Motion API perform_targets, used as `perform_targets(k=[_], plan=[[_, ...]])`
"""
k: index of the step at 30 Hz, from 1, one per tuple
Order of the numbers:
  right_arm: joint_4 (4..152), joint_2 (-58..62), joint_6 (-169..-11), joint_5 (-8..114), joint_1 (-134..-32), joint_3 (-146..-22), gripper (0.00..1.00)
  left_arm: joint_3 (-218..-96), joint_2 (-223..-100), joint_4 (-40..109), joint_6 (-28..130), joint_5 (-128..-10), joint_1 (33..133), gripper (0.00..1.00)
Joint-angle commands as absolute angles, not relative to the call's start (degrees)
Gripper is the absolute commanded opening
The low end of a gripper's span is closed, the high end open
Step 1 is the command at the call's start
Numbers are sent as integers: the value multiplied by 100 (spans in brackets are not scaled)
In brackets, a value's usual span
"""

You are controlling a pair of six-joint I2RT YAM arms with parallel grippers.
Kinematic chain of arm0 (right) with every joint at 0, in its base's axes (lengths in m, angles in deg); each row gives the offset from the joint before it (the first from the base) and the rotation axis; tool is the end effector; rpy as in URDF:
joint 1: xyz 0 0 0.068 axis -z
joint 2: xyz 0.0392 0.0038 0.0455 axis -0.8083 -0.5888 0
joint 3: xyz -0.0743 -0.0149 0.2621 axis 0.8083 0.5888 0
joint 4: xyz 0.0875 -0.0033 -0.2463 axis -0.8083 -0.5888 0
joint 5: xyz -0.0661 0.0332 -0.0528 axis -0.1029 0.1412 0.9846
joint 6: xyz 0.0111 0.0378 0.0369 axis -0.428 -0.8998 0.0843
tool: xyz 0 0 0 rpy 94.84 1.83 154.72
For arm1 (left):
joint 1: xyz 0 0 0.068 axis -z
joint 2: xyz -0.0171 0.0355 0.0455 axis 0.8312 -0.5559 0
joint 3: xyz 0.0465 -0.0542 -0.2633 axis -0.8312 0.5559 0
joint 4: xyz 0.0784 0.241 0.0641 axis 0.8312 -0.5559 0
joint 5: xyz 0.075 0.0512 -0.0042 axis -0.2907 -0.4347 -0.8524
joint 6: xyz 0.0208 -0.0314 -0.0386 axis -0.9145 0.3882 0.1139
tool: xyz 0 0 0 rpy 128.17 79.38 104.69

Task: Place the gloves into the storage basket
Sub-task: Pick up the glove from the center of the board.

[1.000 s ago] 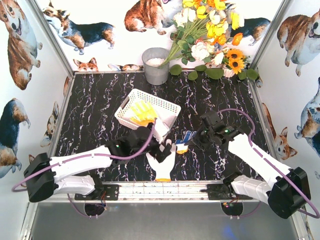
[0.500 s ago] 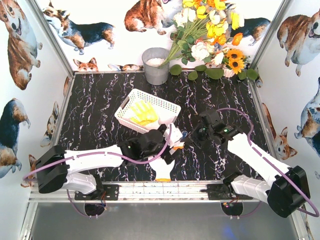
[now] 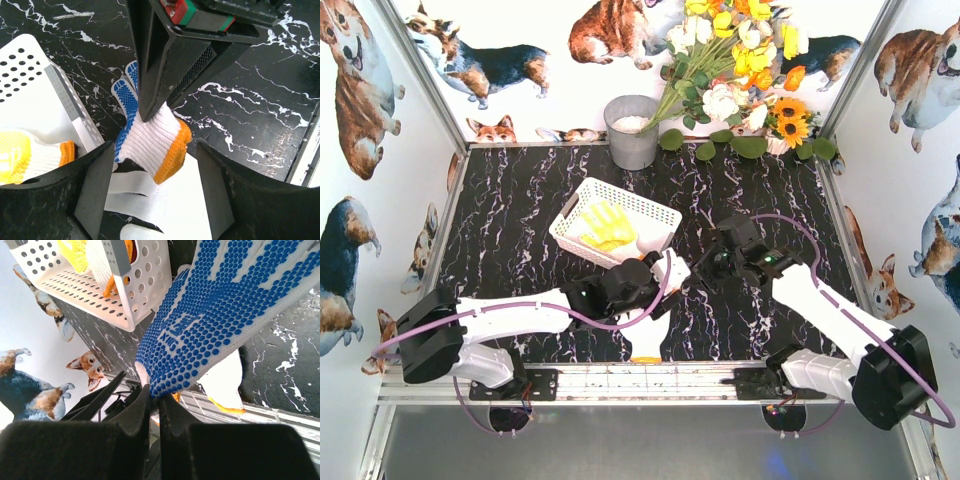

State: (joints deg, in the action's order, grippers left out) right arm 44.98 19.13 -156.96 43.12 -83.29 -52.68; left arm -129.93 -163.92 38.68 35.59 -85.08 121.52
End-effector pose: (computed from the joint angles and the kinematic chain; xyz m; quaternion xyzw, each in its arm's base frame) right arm 0.1861 0.1174 0.2390 0.3097 0.8858 0.3370 0.0771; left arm 0.1303 -0.2715 0.2392 0.4526 0.7203 -0.2186 0.4780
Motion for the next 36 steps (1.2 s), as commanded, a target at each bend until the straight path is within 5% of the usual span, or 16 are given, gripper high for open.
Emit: perform_targets(k=[1, 7, 13, 36], plan=[[5038, 1735, -15771, 4057, -8346, -5326, 0, -13174, -16489, 3882, 3368, -8824, 12188, 57], [5242, 1541, -15669, 3833, -8363, -5326, 0, -13276, -16366, 3406, 3227, -9247, 12188, 19], [5506, 1375, -15588, 3569, -8454, -5347, 0, -13278, -15944, 2844, 3354, -9308, 12188, 3], [6719, 250, -15620, 3220, -9314, -6029, 0, -13805, -14461, 87, 3780, -9976, 12188, 0]])
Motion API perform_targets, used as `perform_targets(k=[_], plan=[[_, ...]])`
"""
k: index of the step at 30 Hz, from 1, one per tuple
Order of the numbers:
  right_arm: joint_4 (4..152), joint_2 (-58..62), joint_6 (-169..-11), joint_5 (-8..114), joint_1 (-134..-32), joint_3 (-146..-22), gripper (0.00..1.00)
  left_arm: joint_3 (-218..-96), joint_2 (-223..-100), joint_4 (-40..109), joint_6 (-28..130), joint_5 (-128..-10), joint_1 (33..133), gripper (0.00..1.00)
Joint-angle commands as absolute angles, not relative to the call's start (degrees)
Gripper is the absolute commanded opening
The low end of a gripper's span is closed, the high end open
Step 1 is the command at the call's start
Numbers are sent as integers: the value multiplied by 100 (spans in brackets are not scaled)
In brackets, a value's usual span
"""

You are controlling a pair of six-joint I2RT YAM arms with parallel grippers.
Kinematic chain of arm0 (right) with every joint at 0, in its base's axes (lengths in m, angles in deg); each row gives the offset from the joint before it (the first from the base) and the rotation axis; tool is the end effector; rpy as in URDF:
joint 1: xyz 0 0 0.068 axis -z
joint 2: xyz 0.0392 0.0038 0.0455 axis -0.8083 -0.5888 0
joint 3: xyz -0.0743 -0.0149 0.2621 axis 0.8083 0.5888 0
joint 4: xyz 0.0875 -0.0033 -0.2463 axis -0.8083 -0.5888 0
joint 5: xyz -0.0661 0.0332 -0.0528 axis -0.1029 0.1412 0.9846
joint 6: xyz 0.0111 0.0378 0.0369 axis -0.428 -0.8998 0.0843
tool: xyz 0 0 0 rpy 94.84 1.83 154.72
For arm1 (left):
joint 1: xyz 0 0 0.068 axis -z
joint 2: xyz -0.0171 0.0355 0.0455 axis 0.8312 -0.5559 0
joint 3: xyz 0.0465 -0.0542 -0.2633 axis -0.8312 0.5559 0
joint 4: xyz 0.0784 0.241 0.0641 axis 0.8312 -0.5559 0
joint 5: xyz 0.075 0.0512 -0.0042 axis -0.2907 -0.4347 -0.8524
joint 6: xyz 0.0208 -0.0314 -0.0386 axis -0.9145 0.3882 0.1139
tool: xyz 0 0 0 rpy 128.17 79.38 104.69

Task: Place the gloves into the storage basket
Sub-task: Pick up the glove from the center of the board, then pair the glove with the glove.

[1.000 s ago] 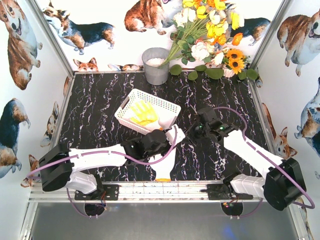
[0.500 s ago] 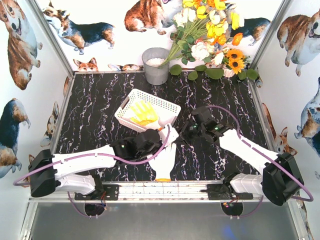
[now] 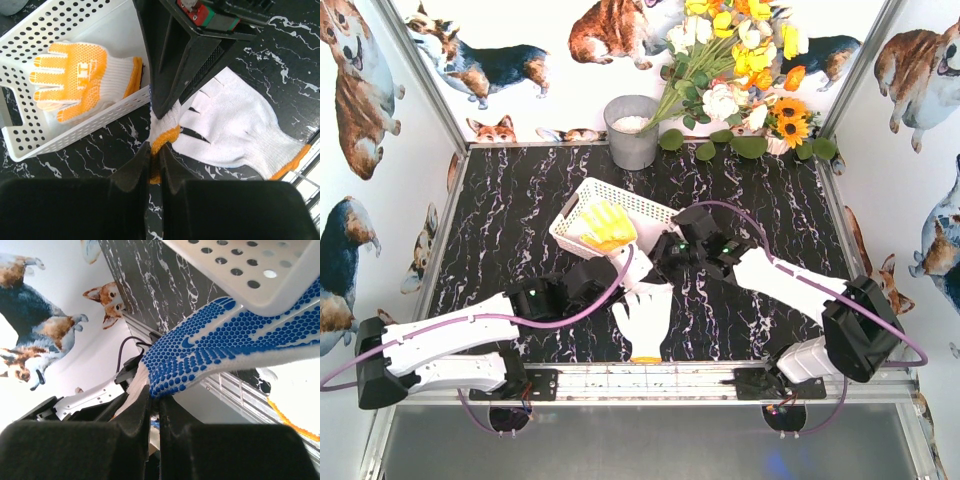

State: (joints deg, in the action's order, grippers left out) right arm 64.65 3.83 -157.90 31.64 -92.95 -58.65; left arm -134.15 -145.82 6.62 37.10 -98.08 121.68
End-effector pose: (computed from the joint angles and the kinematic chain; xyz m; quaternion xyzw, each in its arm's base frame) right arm 0.2153 0.1971 0.2358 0.1760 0.8745 0.4517 0.0155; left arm 0.1054 -0.2003 0.2916 0.4222 0.7749 -0.0955 0.4605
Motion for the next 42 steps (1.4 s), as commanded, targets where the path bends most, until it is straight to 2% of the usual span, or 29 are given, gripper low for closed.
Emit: perform_targets(k=[1, 15, 23, 35, 40, 42], plan=[[6755, 230, -15603, 3189, -9332, -6021, 0, -13851, -14463, -23, 3807, -9940, 12188, 0], [6957, 465, -15022, 2940, -9594, -6011, 0, -14319, -14162, -647, 3945, -9788, 12188, 2], [7094, 608, -14538, 3007, -9600, -5609, 0, -14124, -14253, -399, 4005, -9498, 12188, 3], [6840, 1065, -14199, 3072, -9619, -4667, 0, -13192, -14412, 731, 4940, -7605, 12188, 5], [6397, 996, -14137, 3009, -9717, -4574, 0, -12705, -14504, 1347, 5401, -7110, 12188, 12], [6237, 953, -14171, 3062, -9776, -4508, 0, -12560, -14516, 1467, 5497, -7204, 12190, 24]])
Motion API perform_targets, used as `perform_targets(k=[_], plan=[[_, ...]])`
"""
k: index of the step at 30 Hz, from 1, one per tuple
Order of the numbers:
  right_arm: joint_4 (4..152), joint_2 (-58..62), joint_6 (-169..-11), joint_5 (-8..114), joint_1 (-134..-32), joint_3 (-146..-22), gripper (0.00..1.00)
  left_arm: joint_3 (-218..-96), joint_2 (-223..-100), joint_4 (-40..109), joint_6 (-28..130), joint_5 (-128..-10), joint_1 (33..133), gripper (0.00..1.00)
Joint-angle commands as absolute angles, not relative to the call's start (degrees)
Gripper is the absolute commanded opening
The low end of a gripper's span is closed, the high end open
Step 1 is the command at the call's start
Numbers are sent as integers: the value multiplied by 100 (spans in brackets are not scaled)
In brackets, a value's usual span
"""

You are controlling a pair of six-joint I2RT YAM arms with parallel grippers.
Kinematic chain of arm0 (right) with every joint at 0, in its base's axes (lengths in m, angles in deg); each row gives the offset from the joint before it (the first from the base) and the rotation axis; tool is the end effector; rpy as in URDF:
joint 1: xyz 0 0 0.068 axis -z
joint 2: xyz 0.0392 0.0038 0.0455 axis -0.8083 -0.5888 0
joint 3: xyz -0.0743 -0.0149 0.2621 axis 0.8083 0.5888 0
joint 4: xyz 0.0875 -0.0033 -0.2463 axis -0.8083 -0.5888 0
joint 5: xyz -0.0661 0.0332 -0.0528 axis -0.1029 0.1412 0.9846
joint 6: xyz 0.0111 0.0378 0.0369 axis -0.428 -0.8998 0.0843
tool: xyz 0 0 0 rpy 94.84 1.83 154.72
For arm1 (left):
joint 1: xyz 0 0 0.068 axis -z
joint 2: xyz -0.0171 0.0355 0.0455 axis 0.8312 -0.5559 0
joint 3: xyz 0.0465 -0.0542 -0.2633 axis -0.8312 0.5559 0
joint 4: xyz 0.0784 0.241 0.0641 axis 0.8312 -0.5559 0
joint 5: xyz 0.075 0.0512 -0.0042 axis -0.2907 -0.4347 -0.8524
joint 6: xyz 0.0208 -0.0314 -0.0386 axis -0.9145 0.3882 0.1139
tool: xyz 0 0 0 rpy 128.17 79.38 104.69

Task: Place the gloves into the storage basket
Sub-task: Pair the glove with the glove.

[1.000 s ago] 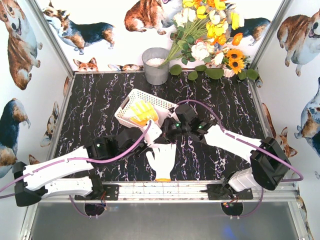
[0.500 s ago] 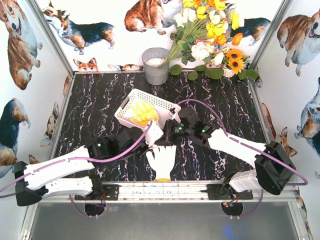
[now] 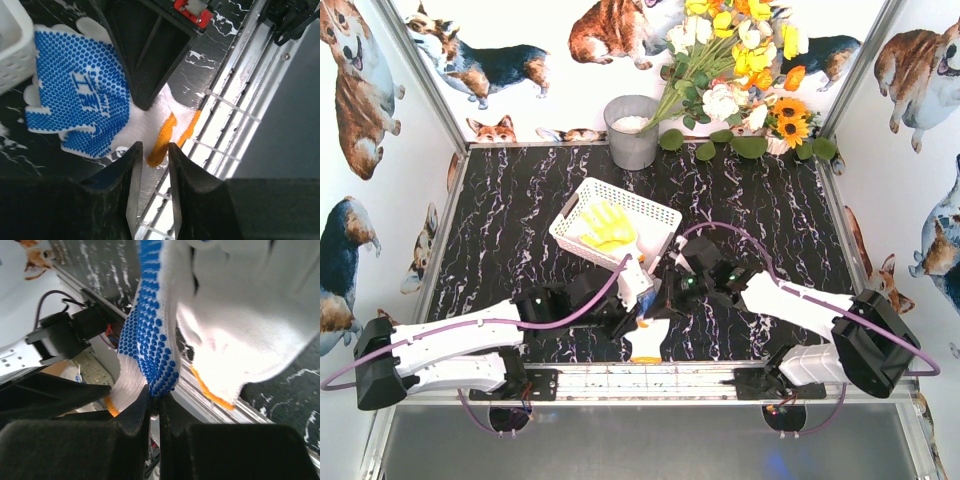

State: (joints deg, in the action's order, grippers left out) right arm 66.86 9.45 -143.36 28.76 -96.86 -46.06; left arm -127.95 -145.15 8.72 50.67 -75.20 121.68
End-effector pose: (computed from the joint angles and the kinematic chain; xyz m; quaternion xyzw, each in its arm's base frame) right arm 0.1697 0.1840 0.1952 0.0359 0.9002 0.4338 0.0118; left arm 0.0908 -0.2017 0.2592 0.4192 0.8034 -0.2762 0.3201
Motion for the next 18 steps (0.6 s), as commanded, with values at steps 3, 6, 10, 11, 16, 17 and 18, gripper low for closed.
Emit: perform_targets(k=[3, 6, 10, 11, 16, 17, 18], plan=[[6176, 889, -14271, 3127, -9866, -4356, 7, -12460, -14463, 1620, 5725, -7480, 12188, 41], [6249, 901, -14378, 3159, -9947, -4255, 31, -12361, -14347, 1773, 6115, -7886, 12180, 58], [5972, 1074, -14237, 3312, -9963, -4450, 58, -12251, -14241, 1669, 6770, -8522, 12075, 76], [5766, 1118, -14086, 3417, -9963, -4571, 62, -12230, -14229, 1608, 6997, -8608, 11978, 80], [4780, 1303, -13673, 4202, -9874, -5113, 72, -11871, -14220, 1795, 7707, -7934, 10699, 82], [4751, 1331, -13652, 4286, -9810, -5116, 73, -11674, -14210, 1986, 7830, -7549, 10409, 82], [4783, 1357, -13643, 4335, -9730, -5084, 73, -11539, -14195, 2194, 7963, -7245, 10107, 81]])
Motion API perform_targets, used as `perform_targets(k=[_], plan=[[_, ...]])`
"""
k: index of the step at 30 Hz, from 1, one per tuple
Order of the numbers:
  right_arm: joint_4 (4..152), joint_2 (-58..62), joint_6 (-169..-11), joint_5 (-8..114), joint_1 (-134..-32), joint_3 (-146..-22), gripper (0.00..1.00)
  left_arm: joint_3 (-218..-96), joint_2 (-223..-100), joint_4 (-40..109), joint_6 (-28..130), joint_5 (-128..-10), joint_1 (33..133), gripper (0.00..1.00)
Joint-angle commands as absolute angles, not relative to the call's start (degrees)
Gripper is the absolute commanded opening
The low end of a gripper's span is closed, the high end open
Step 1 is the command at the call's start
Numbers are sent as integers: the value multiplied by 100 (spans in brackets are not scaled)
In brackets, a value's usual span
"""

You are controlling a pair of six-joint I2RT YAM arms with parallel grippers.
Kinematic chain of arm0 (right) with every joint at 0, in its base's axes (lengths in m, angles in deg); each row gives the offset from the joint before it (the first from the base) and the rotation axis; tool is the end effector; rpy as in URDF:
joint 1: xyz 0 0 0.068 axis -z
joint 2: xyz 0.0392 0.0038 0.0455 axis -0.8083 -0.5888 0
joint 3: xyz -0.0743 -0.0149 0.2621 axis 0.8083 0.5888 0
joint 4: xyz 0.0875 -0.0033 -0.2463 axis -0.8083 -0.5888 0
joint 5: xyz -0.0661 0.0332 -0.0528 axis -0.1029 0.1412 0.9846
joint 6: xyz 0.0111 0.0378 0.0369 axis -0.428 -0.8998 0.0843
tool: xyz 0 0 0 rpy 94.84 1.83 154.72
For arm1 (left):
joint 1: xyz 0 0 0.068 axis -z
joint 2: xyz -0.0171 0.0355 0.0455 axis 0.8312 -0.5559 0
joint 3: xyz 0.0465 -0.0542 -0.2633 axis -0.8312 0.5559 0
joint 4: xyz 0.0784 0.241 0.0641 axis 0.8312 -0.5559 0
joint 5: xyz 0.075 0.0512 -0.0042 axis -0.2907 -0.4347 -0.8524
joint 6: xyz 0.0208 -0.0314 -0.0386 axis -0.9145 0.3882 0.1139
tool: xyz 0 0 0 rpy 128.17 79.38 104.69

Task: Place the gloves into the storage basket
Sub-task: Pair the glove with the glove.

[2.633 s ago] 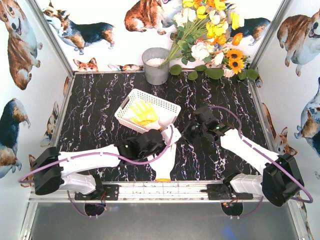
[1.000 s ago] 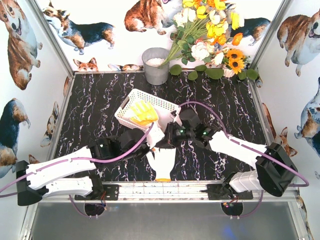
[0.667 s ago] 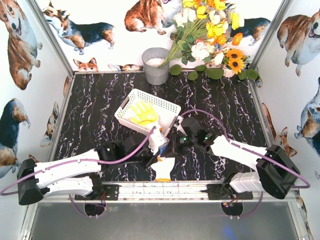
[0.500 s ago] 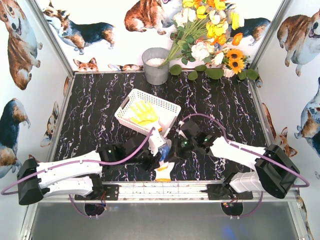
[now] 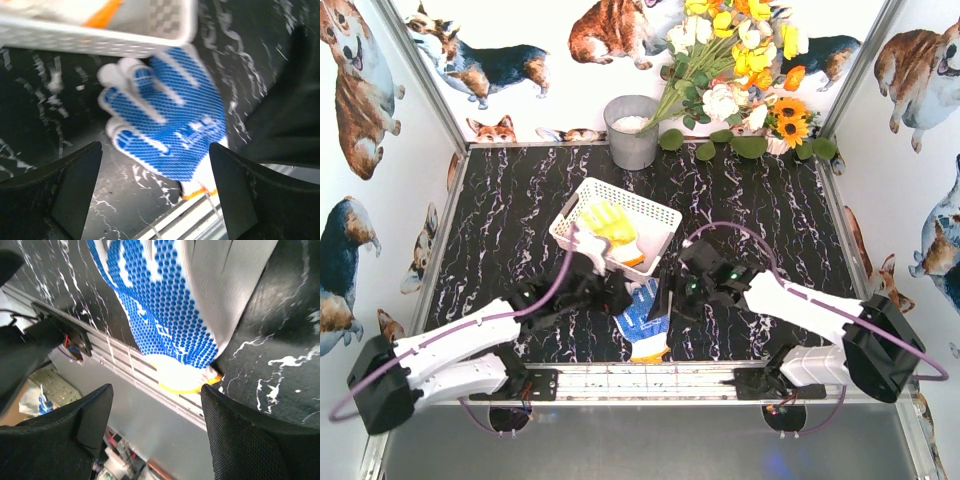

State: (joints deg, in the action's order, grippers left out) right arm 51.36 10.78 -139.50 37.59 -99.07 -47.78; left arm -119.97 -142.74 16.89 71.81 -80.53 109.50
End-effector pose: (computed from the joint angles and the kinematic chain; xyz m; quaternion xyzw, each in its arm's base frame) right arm 0.1532 0.1742 0.1904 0.0410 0.9462 0.3208 0.0072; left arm 0.1288 -0.1692 0.2328 0.1496 0.8837 -0.2836 0.3410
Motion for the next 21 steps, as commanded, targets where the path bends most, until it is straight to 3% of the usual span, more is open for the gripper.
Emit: perform_targets(k=[1, 9, 21], plan=[[4889, 1372, -13656, 4346, -9635, -5013, 73, -11399, -14196, 2442, 8084, -6967, 9853, 81], [6617, 1210, -13851, 3994, -9127, -4497, 73, -10929, -14751, 3622, 8815, -5820, 9132, 72], [7576, 243, -13820, 3449, -9040, -4362, 72, -10748, -15607, 4417, 9005, -5178, 8874, 59]])
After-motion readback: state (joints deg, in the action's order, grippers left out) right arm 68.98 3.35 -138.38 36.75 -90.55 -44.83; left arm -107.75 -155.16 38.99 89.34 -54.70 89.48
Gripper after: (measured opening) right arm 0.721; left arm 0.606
